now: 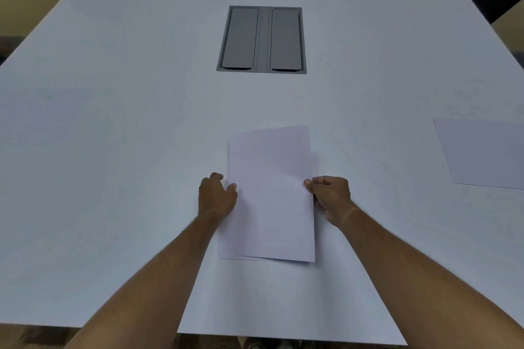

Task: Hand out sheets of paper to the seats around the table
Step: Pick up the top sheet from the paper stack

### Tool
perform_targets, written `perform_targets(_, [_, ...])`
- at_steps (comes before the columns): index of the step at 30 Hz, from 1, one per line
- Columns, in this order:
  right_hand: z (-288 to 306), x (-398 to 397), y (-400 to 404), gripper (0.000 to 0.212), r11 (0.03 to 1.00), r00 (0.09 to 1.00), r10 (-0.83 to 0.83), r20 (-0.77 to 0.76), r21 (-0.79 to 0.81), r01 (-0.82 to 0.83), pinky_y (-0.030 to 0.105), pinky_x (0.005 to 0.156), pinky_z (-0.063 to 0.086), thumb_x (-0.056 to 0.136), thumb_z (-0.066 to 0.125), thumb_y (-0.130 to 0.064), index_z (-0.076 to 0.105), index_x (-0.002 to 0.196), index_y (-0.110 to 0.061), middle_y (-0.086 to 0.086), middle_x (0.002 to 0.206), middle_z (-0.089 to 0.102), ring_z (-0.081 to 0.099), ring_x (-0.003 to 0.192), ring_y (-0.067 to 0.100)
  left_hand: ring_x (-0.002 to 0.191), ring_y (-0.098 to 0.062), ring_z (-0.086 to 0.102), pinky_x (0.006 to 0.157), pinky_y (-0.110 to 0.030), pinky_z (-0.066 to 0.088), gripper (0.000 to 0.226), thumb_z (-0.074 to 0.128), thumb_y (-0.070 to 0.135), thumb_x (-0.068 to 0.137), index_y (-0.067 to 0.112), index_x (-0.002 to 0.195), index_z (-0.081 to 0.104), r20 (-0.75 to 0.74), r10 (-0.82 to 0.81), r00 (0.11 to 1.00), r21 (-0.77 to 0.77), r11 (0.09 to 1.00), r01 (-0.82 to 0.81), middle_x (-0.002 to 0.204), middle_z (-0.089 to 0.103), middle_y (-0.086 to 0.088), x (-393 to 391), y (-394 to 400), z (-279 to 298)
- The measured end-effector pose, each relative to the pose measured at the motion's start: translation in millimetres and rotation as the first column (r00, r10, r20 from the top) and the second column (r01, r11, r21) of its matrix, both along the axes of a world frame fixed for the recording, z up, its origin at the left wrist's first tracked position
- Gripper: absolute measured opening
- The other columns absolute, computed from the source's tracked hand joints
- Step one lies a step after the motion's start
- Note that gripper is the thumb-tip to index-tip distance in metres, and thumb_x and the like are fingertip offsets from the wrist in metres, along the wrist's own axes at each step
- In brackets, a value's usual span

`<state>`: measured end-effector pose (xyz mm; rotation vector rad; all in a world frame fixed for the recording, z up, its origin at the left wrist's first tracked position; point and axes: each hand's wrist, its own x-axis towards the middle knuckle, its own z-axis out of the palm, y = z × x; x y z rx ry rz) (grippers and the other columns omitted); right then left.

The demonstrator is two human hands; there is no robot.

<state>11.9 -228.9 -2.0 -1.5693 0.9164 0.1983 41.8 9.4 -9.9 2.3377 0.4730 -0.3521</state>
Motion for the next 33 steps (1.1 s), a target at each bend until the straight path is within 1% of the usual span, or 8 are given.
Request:
perform_targets(4, [15.3, -2.6, -4.4, 0.007, 0.992, 0.997, 0.019, 0.07, 0.127, -0.028, 0.025, 0.058, 0.053, 0.084, 0.076, -0.007, 0.069, 0.083, -0.008, 0.009, 0.084, 0.071, 0.066, 0.069, 0.017, 0.108, -0.03, 0.06, 0.092, -0.035, 0.046, 0.039, 0.059, 0.026, 0.092, 0.001, 0.123, 0.058, 0.048, 0.025, 0.999, -0.086, 0.996, -0.02, 0.118, 0.064, -0.013, 6.3, -0.7, 10.2])
perform_targets(8, [30.8, -5.4, -9.8, 0.005, 0.989, 0.991, 0.018, 0.134, 0.144, -0.038, 0.028, 0.065, 0.056, 0.085, 0.075, -0.007, 0.07, 0.085, -0.006, 0.011, 0.088, 0.073, 0.068, 0.074, 0.019, 0.078, -0.019, 0.048, 0.067, -0.025, 0.041, 0.013, 0.055, 0.02, 0.094, 0.007, 0.093, 0.056, 0.072, 0.085, 0.994, -0.227, 0.972, -0.066, 0.084, 0.054, -0.001, 11.2, -5.5, 26.5])
perform_targets(10, [38.3, -6.4, -13.0, 0.005, 0.99, 0.986, 0.0, 0.165, 0.136, -0.023, 0.029, 0.065, 0.056, 0.085, 0.074, -0.006, 0.07, 0.085, -0.006, 0.011, 0.09, 0.072, 0.068, 0.075, 0.019, 0.071, -0.017, 0.046, 0.059, -0.023, 0.037, 0.013, 0.056, 0.017, 0.094, 0.009, 0.083, 0.053, 0.106, 0.115, 0.988, -0.273, 0.958, -0.083, 0.074, 0.049, 0.003, 14.3, -6.9, 35.7])
perform_targets(14, [58.9, -9.8, -19.8, 0.006, 0.993, 0.969, -0.048, 0.244, 0.113, 0.021, 0.031, 0.068, 0.058, 0.085, 0.074, -0.004, 0.069, 0.087, -0.004, 0.011, 0.091, 0.071, 0.068, 0.079, 0.021, 0.077, -0.014, 0.054, 0.07, -0.022, 0.043, 0.008, 0.062, 0.016, 0.093, 0.008, 0.094, 0.062, 0.173, 0.151, 0.973, -0.356, 0.931, -0.081, 0.083, 0.059, 0.0, 22.0, -13.7, 60.8])
perform_targets(19, [84.3, -21.8, -39.8, 0.013, 0.991, 0.932, -0.132, 0.339, 0.054, 0.12, 0.033, 0.071, 0.058, 0.083, 0.074, -0.001, 0.067, 0.086, -0.011, 0.01, 0.089, 0.073, 0.07, 0.083, 0.024, 0.073, -0.013, 0.056, 0.064, -0.017, 0.044, 0.01, 0.066, 0.017, 0.09, 0.007, 0.093, 0.065, 0.274, 0.098, 0.957, -0.392, 0.92, 0.018, 0.083, 0.062, 0.0, 29.8, -36.7, 96.6])
perform_targets(22, [95.6, -34.4, -61.9, 0.015, 0.981, 0.907, -0.18, 0.38, 0.007, 0.191, 0.042, 0.082, 0.06, 0.081, 0.077, -0.004, 0.068, 0.091, -0.011, 0.013, 0.095, 0.073, 0.072, 0.092, 0.028, 0.076, -0.014, 0.058, 0.068, -0.02, 0.046, 0.011, 0.066, 0.017, 0.09, 0.007, 0.094, 0.066, 0.312, 0.04, 0.949, -0.395, 0.914, 0.091, 0.086, 0.065, -0.003, 30.8, -61.3, 116.5])
perform_targets(25, [111.9, -52.7, -88.7, 0.013, 0.965, 0.876, -0.234, 0.422, -0.012, 0.264, 0.044, 0.085, 0.06, 0.082, 0.077, -0.005, 0.07, 0.091, -0.009, 0.013, 0.097, 0.074, 0.072, 0.095, 0.029, 0.078, -0.015, 0.06, 0.073, -0.025, 0.049, 0.011, 0.066, 0.018, 0.09, 0.008, 0.093, 0.067, 0.347, -0.021, 0.938, -0.407, 0.897, 0.171, 0.087, 0.066, -0.003, 27.1, -93.3, 136.0])
perform_targets(33, [162.5, -129.3, -179.1, 0.015, 0.886, 0.761, -0.383, 0.524, -0.023, 0.462, 0.04, 0.083, 0.061, 0.084, 0.075, -0.005, 0.071, 0.097, -0.001, 0.013, 0.097, 0.074, 0.073, 0.092, 0.027, 0.071, -0.011, 0.06, 0.061, -0.017, 0.045, 0.01, 0.066, 0.017, 0.089, 0.007, 0.087, 0.069, 0.432, -0.2, 0.88, -0.441, 0.804, 0.399, 0.082, 0.067, -0.001, -5.4, -208.6, 188.8])
